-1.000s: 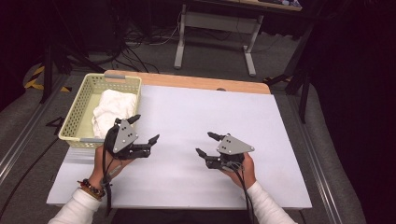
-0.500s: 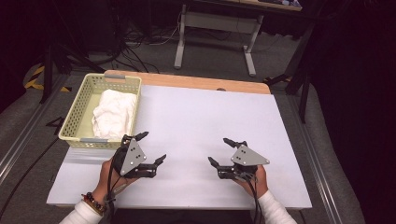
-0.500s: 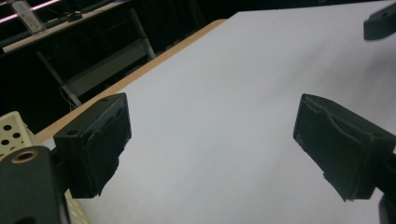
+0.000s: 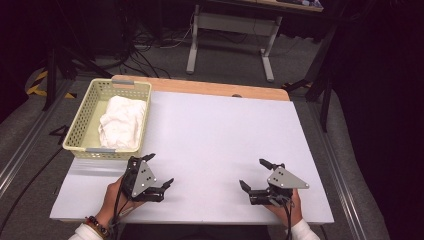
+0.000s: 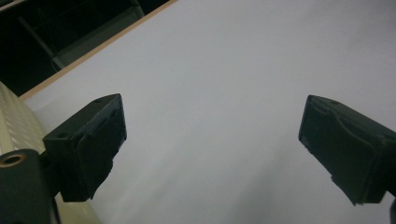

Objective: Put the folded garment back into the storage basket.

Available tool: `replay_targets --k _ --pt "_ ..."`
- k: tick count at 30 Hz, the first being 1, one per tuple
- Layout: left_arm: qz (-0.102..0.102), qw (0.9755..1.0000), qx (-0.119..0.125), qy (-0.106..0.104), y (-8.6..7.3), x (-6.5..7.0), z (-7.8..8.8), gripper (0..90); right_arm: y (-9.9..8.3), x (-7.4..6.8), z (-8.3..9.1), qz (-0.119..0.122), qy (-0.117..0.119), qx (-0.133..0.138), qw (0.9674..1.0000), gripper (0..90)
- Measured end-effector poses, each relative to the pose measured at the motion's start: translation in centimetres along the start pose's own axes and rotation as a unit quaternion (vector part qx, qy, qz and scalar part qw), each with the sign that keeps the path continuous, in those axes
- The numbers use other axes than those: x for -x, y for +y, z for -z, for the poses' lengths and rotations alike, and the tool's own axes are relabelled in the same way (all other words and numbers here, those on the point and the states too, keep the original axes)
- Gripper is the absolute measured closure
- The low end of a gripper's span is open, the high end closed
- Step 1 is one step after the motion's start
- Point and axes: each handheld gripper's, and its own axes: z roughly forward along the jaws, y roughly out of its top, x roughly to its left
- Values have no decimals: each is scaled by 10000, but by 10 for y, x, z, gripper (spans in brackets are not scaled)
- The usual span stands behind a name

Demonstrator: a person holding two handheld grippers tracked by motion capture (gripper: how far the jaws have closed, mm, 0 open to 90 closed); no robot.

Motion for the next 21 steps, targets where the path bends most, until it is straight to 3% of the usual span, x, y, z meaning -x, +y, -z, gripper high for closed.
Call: replay_targets --k 3,6,8,12,17,21 --pt "118 9999 -32 -10 -5 0 1 61 -12 2 4 -135 -15 -164 9998 37" --pt "149 9999 -16 -1 -5 1 1 54 -21 2 4 105 -137 -258 9995 34" --pt "215 9998 6 -36 -4 0 2 55 -22 2 2 187 -91 -284 9994 31" --pt "214 9997 -32 -70 -7 1 2 54 -21 1 -1 71 36 -264 9996 33" --pt "207 9997 40 -108 -5 1 2 53 -22 0 0 126 -129 -305 9994 37" --pt "188 9998 19 -107 -5 1 3 52 -21 -1 2 120 -98 -239 9996 42"
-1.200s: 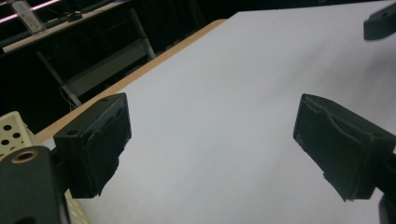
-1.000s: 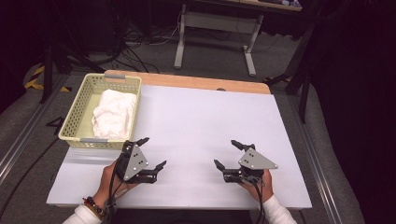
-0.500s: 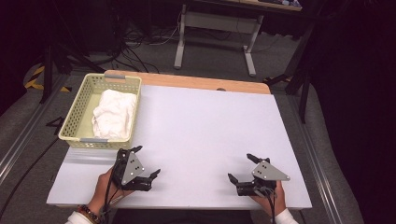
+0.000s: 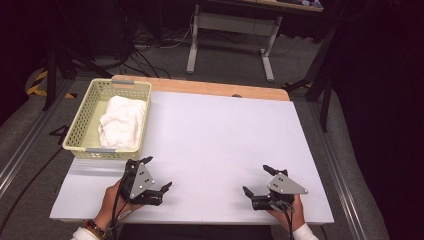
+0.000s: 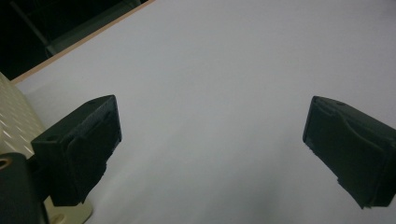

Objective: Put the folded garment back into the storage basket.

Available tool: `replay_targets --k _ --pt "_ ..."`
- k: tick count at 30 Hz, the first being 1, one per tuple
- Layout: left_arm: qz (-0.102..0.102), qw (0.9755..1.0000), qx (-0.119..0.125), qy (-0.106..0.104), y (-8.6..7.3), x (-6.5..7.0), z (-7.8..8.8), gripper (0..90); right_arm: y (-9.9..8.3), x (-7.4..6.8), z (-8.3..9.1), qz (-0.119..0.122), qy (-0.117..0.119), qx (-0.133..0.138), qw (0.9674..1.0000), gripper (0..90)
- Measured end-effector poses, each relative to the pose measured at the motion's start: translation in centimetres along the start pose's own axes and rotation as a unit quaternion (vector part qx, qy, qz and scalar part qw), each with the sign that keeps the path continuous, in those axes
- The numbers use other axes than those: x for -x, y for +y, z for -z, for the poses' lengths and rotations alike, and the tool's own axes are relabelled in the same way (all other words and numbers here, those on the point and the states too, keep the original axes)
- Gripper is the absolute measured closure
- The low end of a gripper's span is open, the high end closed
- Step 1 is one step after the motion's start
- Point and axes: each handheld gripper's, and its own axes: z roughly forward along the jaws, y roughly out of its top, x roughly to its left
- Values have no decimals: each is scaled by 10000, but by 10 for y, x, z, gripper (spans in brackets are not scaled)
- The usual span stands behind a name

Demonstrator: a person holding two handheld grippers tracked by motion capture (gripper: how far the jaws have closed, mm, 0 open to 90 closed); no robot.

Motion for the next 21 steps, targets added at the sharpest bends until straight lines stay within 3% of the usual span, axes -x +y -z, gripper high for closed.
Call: replay_targets --k 21 --pt "43 10000 10 -55 0 -1 -1 54 1 0 2 47 -100 72 9999 71"
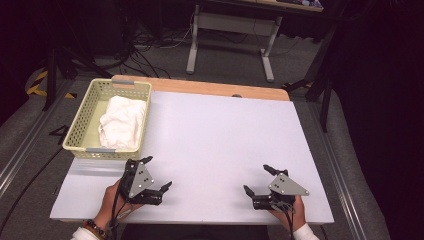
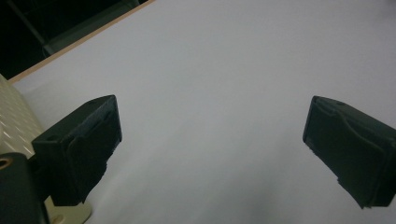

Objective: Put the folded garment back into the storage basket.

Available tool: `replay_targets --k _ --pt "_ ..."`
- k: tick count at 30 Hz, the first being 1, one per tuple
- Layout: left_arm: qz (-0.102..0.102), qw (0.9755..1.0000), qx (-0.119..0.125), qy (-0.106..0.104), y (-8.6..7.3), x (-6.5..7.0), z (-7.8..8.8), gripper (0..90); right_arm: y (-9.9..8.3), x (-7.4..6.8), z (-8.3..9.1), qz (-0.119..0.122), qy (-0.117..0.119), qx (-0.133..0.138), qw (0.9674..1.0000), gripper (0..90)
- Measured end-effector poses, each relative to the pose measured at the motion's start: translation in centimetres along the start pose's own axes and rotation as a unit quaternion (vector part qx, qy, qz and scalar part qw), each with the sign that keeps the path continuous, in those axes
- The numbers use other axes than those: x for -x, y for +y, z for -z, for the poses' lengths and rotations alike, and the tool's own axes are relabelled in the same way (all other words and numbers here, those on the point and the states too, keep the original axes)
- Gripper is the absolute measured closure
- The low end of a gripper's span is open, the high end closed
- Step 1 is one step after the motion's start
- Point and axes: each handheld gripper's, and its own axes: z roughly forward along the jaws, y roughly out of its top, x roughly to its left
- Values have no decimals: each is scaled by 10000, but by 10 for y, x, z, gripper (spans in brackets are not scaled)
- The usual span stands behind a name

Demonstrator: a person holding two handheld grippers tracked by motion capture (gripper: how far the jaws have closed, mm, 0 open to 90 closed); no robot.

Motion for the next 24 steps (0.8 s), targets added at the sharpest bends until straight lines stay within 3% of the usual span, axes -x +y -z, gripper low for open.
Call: replay_targets --k 21,24 --pt "47 10000 -46 -40 4 -1 -8 53 -2 3 -3 -44 5 -59 10000 64" --pt "-13 9999 -136 -52 3 2 -10 51 -2 3 -4 -85 25 -50 9999 64"
